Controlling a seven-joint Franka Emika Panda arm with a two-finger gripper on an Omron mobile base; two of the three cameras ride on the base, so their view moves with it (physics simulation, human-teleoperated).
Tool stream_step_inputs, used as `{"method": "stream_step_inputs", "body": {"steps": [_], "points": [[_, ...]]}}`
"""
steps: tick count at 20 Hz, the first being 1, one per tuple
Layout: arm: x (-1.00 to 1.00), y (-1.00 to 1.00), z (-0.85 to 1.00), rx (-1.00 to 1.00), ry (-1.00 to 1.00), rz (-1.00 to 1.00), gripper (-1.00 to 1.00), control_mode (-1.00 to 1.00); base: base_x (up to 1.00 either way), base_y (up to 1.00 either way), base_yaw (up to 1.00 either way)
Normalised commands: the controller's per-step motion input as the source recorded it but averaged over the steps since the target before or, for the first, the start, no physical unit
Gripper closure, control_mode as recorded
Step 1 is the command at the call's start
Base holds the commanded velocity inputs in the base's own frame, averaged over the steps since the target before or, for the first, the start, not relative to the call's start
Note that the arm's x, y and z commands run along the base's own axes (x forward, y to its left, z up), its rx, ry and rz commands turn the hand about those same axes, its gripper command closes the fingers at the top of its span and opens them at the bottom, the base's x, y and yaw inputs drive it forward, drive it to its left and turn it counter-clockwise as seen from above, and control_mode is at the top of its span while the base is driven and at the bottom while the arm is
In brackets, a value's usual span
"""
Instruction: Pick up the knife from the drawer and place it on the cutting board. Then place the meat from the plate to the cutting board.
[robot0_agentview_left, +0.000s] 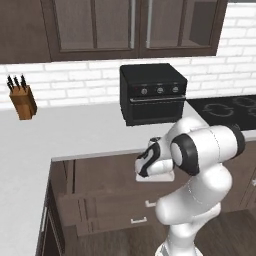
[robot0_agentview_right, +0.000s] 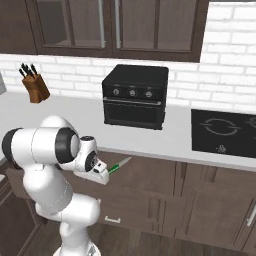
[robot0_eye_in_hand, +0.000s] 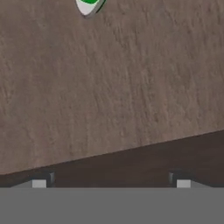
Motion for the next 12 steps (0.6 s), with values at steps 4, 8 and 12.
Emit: {"method": "stream_step_inputs", "body": {"steps": [4, 8, 12], "points": [[-1.00, 0.00, 0.00, 0.15, 0.42, 0.00, -1.00, -1.00, 0.00, 0.00, 0.00], [-1.00, 0.00, 0.02, 0.14, 0.42, 0.00, -1.00, -1.00, 0.00, 0.00, 0.00], [0.08, 0.00, 0.45, 0.02, 0.06, -0.05, -1.00, -1.00, 0.00, 0.00, 0.00]]}}
